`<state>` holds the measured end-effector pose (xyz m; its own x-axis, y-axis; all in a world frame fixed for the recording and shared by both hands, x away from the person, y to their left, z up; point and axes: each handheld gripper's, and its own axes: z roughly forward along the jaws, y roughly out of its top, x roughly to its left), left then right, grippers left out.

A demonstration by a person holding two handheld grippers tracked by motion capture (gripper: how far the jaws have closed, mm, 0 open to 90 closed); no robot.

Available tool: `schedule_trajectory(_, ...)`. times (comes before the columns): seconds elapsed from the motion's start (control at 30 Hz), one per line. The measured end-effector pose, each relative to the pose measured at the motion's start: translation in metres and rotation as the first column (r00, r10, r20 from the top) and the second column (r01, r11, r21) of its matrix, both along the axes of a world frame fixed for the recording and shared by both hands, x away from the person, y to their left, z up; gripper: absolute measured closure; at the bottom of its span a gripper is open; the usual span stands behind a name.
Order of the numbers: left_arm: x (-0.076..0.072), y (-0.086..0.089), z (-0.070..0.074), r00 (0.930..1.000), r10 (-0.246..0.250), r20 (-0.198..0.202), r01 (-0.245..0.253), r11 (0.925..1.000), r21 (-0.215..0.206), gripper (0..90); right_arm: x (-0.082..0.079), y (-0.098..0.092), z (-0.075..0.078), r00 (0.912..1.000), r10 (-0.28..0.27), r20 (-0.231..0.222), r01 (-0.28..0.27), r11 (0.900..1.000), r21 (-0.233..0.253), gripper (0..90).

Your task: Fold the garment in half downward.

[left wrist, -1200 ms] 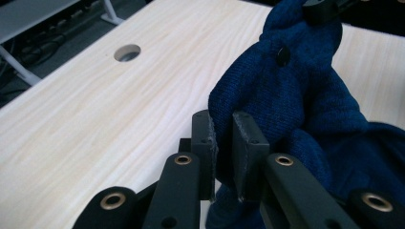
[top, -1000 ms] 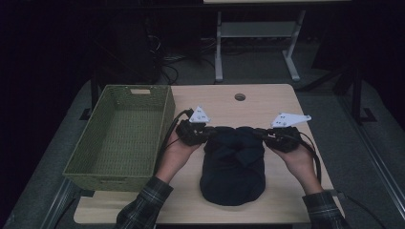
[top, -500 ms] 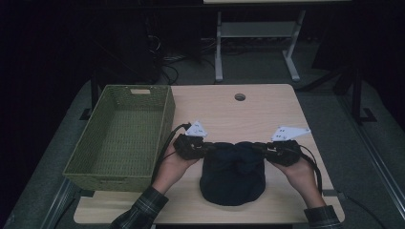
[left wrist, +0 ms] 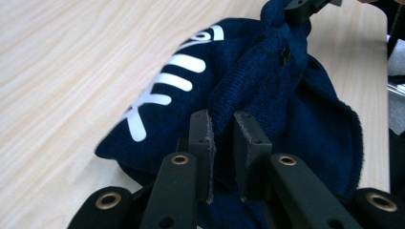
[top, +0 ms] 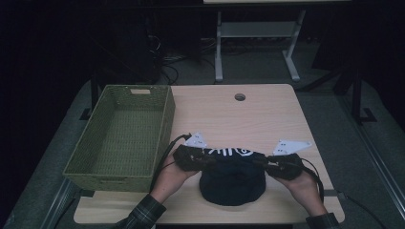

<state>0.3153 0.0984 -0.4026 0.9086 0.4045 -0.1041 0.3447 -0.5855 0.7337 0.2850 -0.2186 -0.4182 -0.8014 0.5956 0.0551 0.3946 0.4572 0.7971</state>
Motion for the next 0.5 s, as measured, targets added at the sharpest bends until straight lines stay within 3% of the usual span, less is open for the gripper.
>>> schedule_trajectory(0.3, -0.013, 0.001, -0.01, 0.9982, -0.023, -0.056, 0.024, 0.9997, 0.007, 75.6, -0.024, -0.002, -0.011, 0.9995, 0.024, -0.022, -0.024, 1.0, 0.012, 69.8)
schedule_trajectory(0.5, -0.022, 0.001, -0.017, 0.996, -0.036, -0.082, 0.037, 0.9991, 0.021, 72.6, -0.035, 0.002, -0.018, 0.999, 0.038, -0.025, -0.038, 0.999, 0.003, 59.6)
